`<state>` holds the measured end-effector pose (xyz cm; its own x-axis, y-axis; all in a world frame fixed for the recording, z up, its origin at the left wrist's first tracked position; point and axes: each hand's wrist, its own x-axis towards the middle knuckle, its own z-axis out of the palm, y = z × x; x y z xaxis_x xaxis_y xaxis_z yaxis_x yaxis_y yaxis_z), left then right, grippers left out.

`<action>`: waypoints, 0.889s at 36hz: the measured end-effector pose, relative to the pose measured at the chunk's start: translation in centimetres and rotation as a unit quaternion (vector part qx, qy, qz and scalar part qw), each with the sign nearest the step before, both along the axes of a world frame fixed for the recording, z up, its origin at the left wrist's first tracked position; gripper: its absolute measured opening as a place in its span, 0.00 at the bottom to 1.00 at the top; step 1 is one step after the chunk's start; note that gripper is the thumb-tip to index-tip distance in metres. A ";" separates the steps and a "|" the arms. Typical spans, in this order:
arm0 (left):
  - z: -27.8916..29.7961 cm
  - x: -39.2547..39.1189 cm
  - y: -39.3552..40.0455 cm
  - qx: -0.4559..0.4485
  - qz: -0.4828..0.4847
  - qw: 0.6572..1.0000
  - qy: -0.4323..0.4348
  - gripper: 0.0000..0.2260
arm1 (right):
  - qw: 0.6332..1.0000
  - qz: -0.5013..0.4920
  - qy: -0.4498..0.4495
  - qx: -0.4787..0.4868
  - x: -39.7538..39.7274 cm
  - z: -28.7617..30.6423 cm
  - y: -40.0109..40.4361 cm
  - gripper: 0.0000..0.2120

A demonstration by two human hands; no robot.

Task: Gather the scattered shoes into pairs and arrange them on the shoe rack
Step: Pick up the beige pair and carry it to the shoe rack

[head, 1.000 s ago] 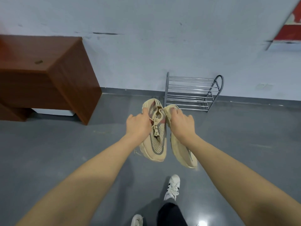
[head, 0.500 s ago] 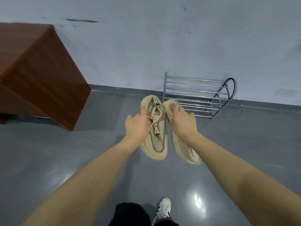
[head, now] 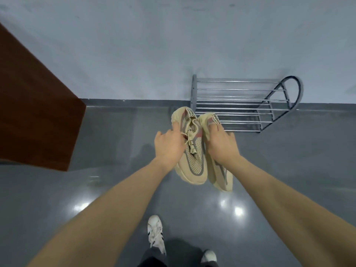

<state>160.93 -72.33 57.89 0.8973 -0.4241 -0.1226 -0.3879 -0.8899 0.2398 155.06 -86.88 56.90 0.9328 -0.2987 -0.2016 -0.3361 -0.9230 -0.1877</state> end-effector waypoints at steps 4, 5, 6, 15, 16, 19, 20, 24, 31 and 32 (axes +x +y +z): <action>-5.1 4.5 -0.3 -0.003 -0.010 1.000 0.010 0.16 | 1.000 -0.024 0.006 0.016 3.9 -5.1 -0.7 0.20; -6.6 5.5 -0.3 -0.005 -0.011 1.000 0.011 0.16 | 0.999 -0.033 0.008 0.023 4.8 -6.6 -0.9 0.20; -8.3 6.5 -0.5 -0.008 -0.010 1.000 0.011 0.16 | 0.999 -0.041 0.007 0.028 5.6 -8.4 -1.1 0.19; -28.2 10.4 -1.6 0.001 -0.003 1.000 0.030 0.16 | 0.999 -0.046 0.013 -0.004 10.5 -27.3 -2.5 0.18; -30.6 10.4 -1.7 0.003 -0.004 0.999 0.035 0.16 | 0.999 -0.047 0.018 -0.008 10.8 -29.6 -2.6 0.18; -37.8 10.4 -1.9 -0.011 -0.005 0.999 0.043 0.16 | 0.998 -0.043 0.040 -0.017 11.3 -36.1 -2.9 0.19; -40.0 10.4 -2.0 -0.014 -0.005 0.999 0.046 0.16 | 0.998 -0.037 0.046 -0.025 11.4 -38.1 -3.0 0.19; -47.5 10.6 -2.5 -0.017 0.002 0.999 0.050 0.16 | 0.997 -0.018 0.055 -0.047 11.4 -45.6 -3.3 0.23; -58.8 11.0 -3.0 -0.035 0.022 0.998 0.044 0.16 | 0.996 -0.070 0.055 -0.005 12.0 -56.4 -4.0 0.30; -60.0 11.2 -3.0 -0.032 0.027 0.998 0.043 0.16 | 0.996 -0.073 0.051 0.000 12.1 -57.7 -4.0 0.30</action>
